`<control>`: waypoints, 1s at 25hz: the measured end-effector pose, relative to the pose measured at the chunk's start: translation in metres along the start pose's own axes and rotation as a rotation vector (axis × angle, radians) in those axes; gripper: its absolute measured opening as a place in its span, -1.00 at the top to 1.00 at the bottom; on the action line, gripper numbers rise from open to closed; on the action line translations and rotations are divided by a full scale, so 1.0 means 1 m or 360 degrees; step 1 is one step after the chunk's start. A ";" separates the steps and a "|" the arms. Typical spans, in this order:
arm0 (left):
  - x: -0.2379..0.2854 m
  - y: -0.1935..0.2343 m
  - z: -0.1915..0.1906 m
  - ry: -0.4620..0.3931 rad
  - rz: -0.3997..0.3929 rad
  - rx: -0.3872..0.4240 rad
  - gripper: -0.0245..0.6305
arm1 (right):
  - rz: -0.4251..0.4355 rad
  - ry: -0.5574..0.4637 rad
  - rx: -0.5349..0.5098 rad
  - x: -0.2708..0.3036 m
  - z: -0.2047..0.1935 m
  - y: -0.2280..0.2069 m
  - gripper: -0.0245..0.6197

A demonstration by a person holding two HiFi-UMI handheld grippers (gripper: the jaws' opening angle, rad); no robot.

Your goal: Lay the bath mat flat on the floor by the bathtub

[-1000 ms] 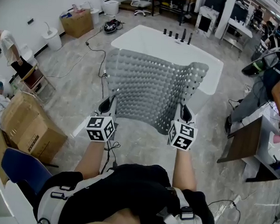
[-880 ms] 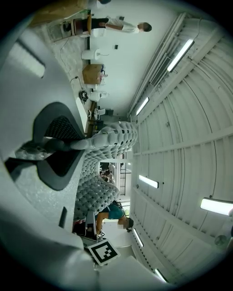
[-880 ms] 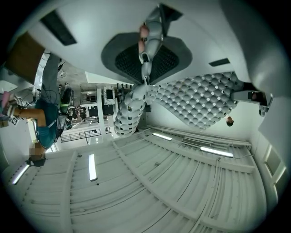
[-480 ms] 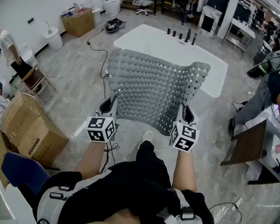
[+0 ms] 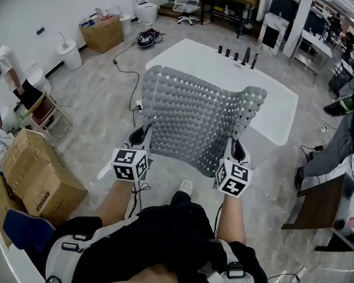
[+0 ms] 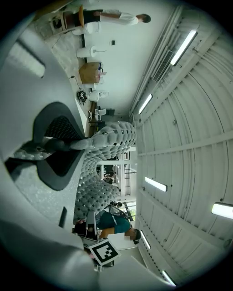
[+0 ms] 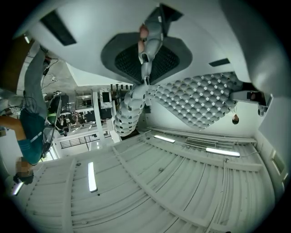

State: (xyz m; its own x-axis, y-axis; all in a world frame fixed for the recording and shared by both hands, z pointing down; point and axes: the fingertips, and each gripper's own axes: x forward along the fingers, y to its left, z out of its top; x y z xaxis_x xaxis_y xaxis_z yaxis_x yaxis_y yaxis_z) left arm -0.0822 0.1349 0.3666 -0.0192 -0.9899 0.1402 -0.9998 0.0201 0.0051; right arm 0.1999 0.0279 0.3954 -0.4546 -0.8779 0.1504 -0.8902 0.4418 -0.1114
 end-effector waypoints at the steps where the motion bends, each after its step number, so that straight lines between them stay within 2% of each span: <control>1: 0.015 0.005 0.003 0.0002 -0.0004 0.0001 0.81 | -0.0002 0.0002 0.0002 0.015 0.003 -0.002 0.75; 12: 0.185 0.043 0.032 0.0052 -0.0083 -0.0009 0.81 | -0.0075 0.0035 0.0039 0.163 0.035 -0.043 0.75; 18: 0.241 0.057 0.028 0.0108 -0.0111 -0.0065 0.81 | -0.0128 0.0101 0.0048 0.212 0.038 -0.060 0.75; 25: 0.294 0.081 0.006 0.0239 -0.0195 -0.0072 0.81 | -0.0224 0.0194 -0.0034 0.243 0.020 -0.052 0.75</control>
State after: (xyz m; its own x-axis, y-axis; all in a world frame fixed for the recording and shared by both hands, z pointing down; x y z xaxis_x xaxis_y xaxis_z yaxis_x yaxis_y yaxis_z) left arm -0.1692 -0.1550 0.4021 0.1073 -0.9535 0.2816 -0.9931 -0.0896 0.0751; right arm 0.1367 -0.2118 0.4180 -0.3246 -0.9032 0.2809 -0.9452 0.3210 -0.0601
